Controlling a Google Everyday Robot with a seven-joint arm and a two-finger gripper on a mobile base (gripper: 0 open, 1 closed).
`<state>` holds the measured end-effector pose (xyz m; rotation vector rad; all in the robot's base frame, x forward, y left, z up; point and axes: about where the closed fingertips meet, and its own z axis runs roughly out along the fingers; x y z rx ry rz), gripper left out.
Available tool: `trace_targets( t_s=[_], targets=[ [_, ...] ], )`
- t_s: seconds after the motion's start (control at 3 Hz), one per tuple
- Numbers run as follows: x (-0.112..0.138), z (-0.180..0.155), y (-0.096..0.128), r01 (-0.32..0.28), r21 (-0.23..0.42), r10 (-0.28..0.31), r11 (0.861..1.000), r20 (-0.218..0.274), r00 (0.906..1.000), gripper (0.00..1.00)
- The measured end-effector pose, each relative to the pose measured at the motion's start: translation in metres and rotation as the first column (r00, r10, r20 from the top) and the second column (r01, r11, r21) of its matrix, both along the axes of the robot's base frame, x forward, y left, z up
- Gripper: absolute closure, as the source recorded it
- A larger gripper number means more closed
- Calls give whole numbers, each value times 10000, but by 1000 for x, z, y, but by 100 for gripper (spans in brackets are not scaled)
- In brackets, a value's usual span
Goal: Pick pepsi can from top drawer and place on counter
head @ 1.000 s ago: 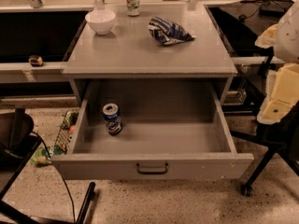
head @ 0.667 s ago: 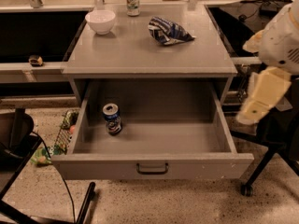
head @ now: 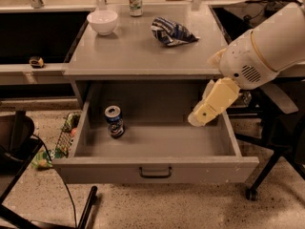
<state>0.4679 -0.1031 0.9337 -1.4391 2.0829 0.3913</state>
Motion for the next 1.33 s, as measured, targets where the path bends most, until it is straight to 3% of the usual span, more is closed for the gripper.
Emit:
trace_targets(
  t_s=[0.33, 0.67, 1.33],
  targets=[
    [0, 0, 0, 0, -7, 0, 10000, 0, 10000, 0],
    [1, -23, 12, -20, 54, 20, 10000, 24, 10000, 0],
    [14, -121, 65, -130, 628, 135, 9979, -77, 9999, 0]
  ],
)
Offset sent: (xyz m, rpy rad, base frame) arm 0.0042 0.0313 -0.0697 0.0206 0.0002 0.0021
